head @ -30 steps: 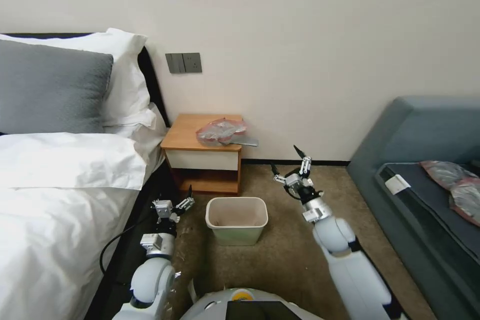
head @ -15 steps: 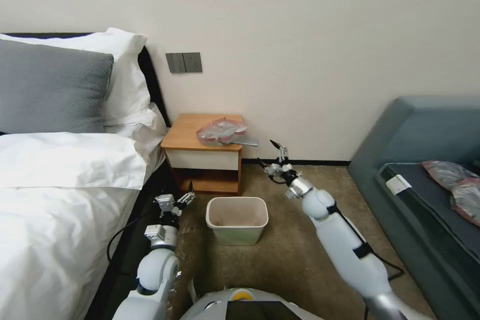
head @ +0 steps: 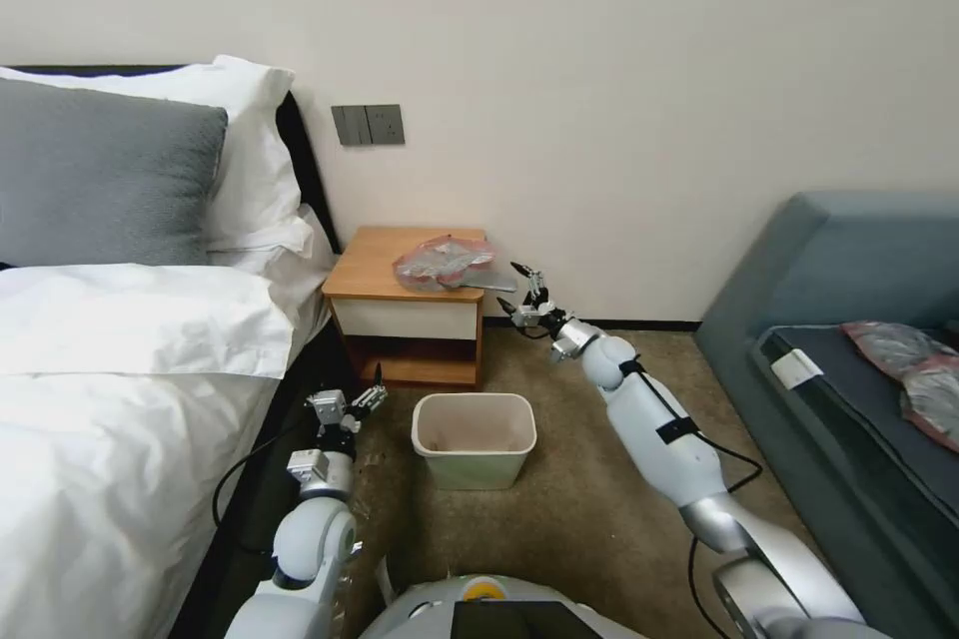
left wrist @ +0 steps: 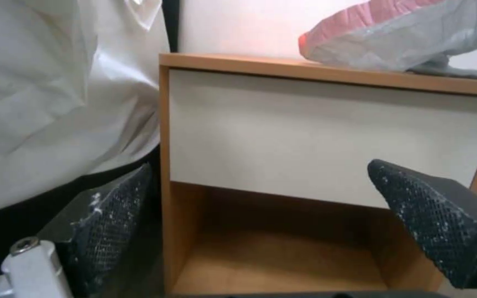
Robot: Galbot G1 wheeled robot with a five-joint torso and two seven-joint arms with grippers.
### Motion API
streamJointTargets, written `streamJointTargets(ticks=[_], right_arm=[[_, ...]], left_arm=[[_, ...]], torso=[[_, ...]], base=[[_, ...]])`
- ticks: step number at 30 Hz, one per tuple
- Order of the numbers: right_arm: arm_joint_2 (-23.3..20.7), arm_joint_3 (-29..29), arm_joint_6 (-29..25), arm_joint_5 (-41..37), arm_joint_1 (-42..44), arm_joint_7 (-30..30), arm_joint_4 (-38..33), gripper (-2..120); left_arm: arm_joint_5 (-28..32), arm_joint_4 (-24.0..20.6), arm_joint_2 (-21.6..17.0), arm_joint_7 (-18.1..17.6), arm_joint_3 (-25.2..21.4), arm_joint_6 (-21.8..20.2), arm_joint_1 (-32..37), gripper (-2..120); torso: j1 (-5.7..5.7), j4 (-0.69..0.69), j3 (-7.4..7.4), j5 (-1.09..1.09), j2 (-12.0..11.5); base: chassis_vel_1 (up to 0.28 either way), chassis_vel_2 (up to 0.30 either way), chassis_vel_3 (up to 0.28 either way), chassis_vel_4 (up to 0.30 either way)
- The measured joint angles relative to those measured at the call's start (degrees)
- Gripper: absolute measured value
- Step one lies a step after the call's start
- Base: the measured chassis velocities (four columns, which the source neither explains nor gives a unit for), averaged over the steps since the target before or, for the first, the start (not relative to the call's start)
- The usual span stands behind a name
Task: Pick up the garbage bag from the table and place it over the trash can.
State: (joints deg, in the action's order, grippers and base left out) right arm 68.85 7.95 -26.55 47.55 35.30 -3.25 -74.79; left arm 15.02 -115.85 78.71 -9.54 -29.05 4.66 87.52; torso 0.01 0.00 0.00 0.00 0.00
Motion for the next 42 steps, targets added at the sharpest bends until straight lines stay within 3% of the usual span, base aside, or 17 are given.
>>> streamJointTargets(ticks=[7, 10, 17, 19, 20, 24, 28, 35, 42], right_arm=[[1.3, -0.5, -1.1, 1.8, -2.8, 0.1, 3.8, 99], [1.4, -0.3, -1.7, 2.3, -3.0, 0.1, 4.6, 91], [1.7, 0.3, -2.3, 2.4, -3.2, 0.1, 6.2, 62], [1.7, 0.3, -2.3, 2.4, -3.2, 0.1, 6.2, 61], [1.7, 0.4, -2.3, 2.4, -3.2, 0.1, 6.3, 52], [1.7, 0.5, -2.3, 2.2, -3.2, 0.1, 6.5, 40], [1.7, 0.4, -2.3, 2.1, -3.0, 0.1, 6.2, 20], [1.9, 0.2, -2.2, 1.8, -3.0, 0.1, 5.8, 0], [2.0, 0.2, -2.0, 1.4, -2.7, 0.2, 5.1, 0]], left_arm=[[-0.2, -0.2, 0.6, 0.0, 0.1, 0.1, 0.1, 100], [-0.3, -0.4, 0.9, 0.0, 0.3, 0.1, 0.3, 99], [-0.4, -0.8, 0.4, 0.0, -0.4, 0.3, 0.4, 100], [-0.4, -0.8, 0.4, 0.0, -0.4, 0.3, 0.4, 100], [-0.4, -0.9, 0.4, 0.0, -0.4, 0.3, 0.4, 99], [-0.4, -0.9, 0.6, -0.1, -0.4, 0.4, 0.5, 100], [-0.4, -0.9, 0.6, -0.1, -0.5, 0.7, 0.6, 99], [-0.4, -0.8, 0.8, -0.2, -0.6, 0.8, 0.5, 100], [-0.5, -0.6, 0.9, -0.5, -0.8, 0.8, 0.5, 100]], torso=[[0.0, 0.0, 0.0, -0.01, 0.0], [0.0, 0.0, 0.0, 0.0, 0.0], [0.0, 0.0, 0.0, 0.0, 0.0], [0.0, 0.0, 0.0, 0.0, 0.0], [0.0, 0.0, 0.0, 0.0, 0.0], [0.0, -0.01, 0.0, 0.0, 0.0], [0.0, 0.0, 0.0, 0.0, 0.0], [0.0, 0.0, 0.0, 0.0, 0.0], [-0.01, 0.0, 0.0, 0.0, 0.0]], base=[[0.0, 0.0, 0.0, 0.0], [0.0, 0.0, 0.0, 0.0], [0.0, 0.0, 0.0, 0.0], [0.0, 0.0, 0.0, 0.0], [0.0, 0.0, 0.0, 0.0], [0.0, 0.0, 0.0, 0.0], [0.0, 0.0, 0.0, 0.0], [0.0, 0.0, 0.0, 0.0], [0.0, 0.0, 0.0, 0.0]])
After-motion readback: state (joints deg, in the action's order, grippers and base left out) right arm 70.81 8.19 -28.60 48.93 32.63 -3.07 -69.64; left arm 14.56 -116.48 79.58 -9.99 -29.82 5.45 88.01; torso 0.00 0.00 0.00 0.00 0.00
